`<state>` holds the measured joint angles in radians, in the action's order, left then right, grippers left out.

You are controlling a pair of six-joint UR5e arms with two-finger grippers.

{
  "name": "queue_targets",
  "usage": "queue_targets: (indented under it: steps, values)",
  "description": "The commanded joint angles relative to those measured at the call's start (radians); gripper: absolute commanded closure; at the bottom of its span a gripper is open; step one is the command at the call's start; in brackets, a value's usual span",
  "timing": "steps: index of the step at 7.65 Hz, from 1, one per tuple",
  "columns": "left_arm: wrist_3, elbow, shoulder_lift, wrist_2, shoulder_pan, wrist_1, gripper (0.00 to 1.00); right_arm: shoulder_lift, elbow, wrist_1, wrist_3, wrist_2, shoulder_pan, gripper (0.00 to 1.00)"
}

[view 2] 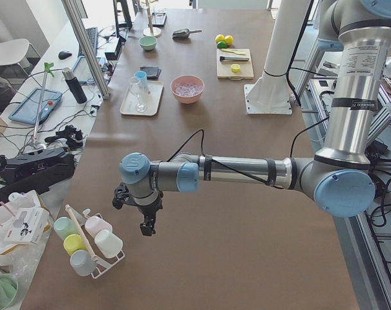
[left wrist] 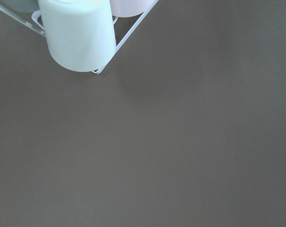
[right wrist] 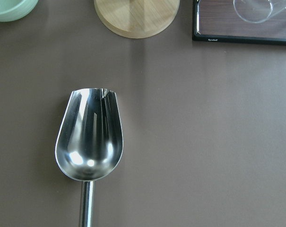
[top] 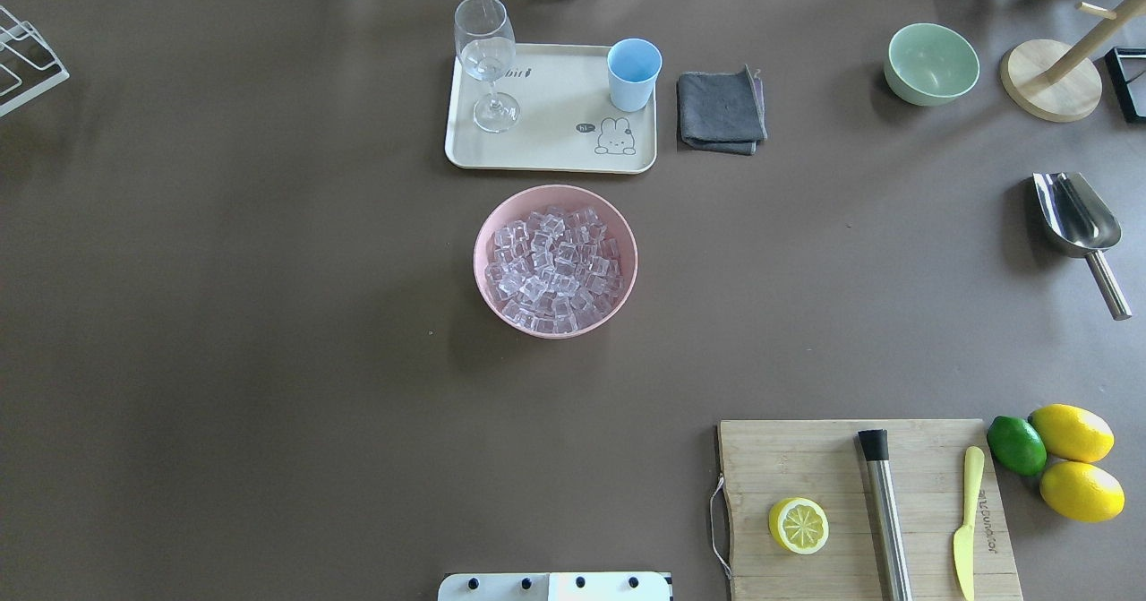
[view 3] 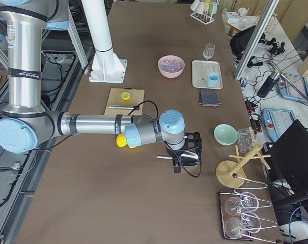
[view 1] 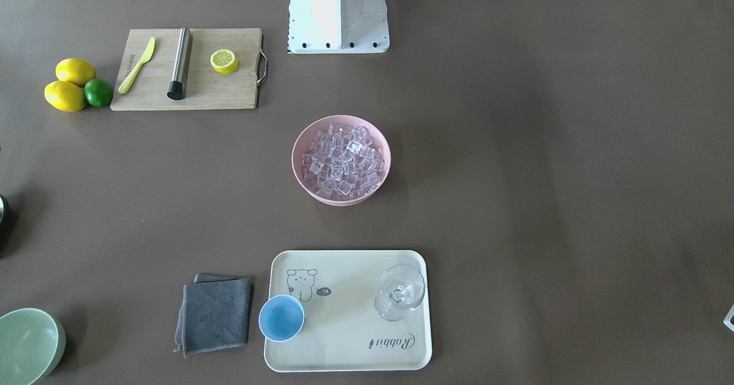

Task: Put ice in cup with scoop

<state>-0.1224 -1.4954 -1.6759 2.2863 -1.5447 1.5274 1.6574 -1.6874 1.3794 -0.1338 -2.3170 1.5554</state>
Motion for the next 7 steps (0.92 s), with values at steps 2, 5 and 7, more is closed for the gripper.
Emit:
queue_targets:
  steps: [2, 5, 7]
  values:
    - [0.0, 0.0, 0.004, -0.001, -0.017, -0.003, 0.01, 0.022, -0.037, 0.041, 0.006, 0.007, 0.002, 0.0]
    - [-0.002, 0.001, 0.004, -0.001, -0.02, -0.001, 0.01, 0.073, -0.078, 0.032, 0.014, -0.002, 0.002, 0.0]
    - [-0.002, 0.009, 0.002, -0.002, -0.017, 0.004, 0.01, 0.076, -0.069, 0.013, 0.0, -0.009, 0.0, 0.0]
